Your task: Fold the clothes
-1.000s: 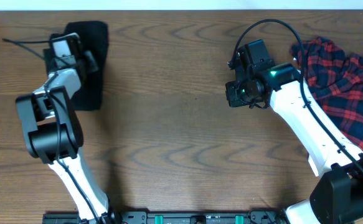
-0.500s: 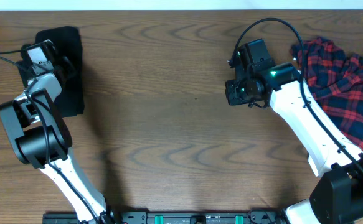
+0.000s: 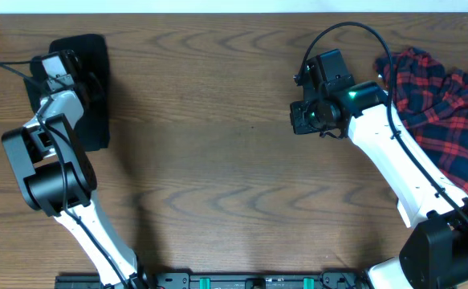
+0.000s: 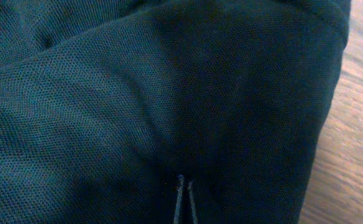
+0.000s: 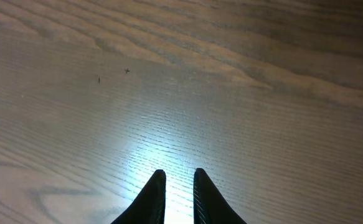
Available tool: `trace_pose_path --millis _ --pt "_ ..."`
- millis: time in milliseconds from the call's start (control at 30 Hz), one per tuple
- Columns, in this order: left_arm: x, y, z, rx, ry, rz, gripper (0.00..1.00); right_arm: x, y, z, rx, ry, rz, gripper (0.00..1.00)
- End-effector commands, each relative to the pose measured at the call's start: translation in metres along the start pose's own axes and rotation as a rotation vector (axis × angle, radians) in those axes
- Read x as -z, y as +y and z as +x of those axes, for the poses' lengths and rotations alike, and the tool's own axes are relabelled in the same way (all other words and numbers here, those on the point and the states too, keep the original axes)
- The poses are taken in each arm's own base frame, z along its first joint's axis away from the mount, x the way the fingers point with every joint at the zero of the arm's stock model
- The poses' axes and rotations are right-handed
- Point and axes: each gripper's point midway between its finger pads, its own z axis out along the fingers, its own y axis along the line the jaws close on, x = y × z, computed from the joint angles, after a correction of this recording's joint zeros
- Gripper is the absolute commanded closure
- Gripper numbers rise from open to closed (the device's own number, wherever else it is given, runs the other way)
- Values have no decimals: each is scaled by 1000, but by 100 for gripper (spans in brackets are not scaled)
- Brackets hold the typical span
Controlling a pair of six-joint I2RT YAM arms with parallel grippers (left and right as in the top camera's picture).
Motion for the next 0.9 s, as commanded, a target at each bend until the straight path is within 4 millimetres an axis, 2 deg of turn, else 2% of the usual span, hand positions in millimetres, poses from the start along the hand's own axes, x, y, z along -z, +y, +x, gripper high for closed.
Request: trace_pose_path --millis 0,67,333,500,533,567,600,633,667,700,767,867 --pt "-18 -34 71 -29 197 118 94 4 -1 -4 -16 -15 -4 85" --pt "-16 -39 75 -27 215 146 94 4 -1 -4 -16 -14 -4 85" --pt "-12 -37 94 -24 293 137 94 4 -1 -6 -16 -22 -6 85" --pt "-11 -37 92 -24 288 137 94 4 -1 -6 -16 -22 -6 85" --pt "-10 -37 90 -25 284 137 89 4 -1 -6 -16 -22 -6 85" --pt "-9 -38 88 -34 279 139 73 4 -1 -6 -16 -22 -6 84" --pt "-7 -38 86 -49 274 142 50 4 -1 -6 -15 -22 -6 82" --pt "-4 -38 84 -62 271 145 34 4 0 -6 -16 -22 -6 80" --pt "0 -39 81 -79 266 147 24 4 0 -6 -16 -22 -7 76" --pt "5 -39 76 -93 258 149 19 4 0 -7 -15 -26 -9 73" --pt "18 -40 62 -98 224 148 8 4 5 -9 -12 -33 -35 62" --pt "46 -44 31 -101 148 156 1 5 7 -15 -10 -56 -46 63"
